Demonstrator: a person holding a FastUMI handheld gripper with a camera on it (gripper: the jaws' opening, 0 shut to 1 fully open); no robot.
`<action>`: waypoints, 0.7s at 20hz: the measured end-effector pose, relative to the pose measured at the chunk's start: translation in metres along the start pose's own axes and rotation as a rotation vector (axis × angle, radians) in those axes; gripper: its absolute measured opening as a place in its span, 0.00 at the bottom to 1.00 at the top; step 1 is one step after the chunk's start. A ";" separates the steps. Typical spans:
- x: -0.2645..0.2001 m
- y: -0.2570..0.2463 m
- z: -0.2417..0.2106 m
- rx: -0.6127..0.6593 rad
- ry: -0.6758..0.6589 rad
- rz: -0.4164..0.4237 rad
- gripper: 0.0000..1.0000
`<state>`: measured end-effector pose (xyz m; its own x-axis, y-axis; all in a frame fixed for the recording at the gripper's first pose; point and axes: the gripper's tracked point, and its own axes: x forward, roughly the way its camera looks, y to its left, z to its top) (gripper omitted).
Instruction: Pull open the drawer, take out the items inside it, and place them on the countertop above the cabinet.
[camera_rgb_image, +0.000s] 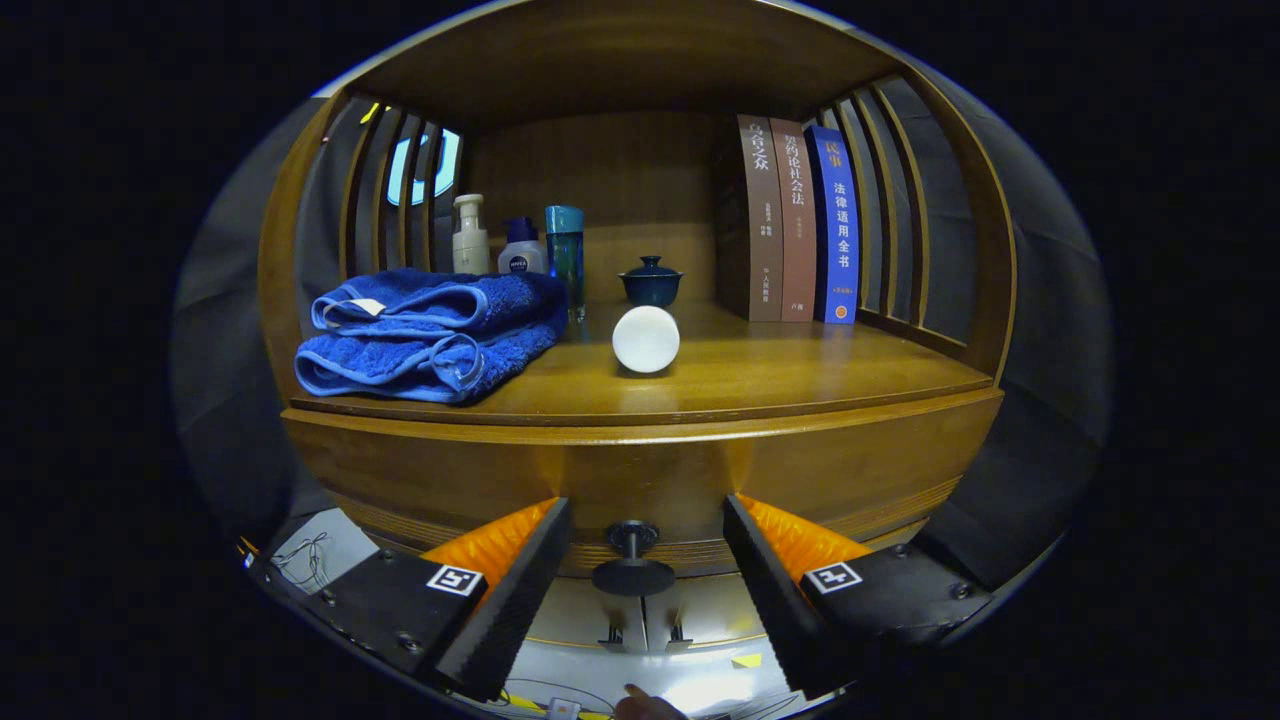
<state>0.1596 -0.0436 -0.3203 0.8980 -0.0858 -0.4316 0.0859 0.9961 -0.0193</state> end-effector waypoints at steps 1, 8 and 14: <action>-0.001 0.000 0.000 0.000 0.006 -0.001 1.00; -0.053 0.012 0.042 -0.048 -0.065 0.013 1.00; -0.131 0.025 0.115 -0.061 -0.214 0.044 1.00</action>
<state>0.0933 -0.0097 -0.1605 0.9720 -0.0379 -0.2317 0.0242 0.9978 -0.0617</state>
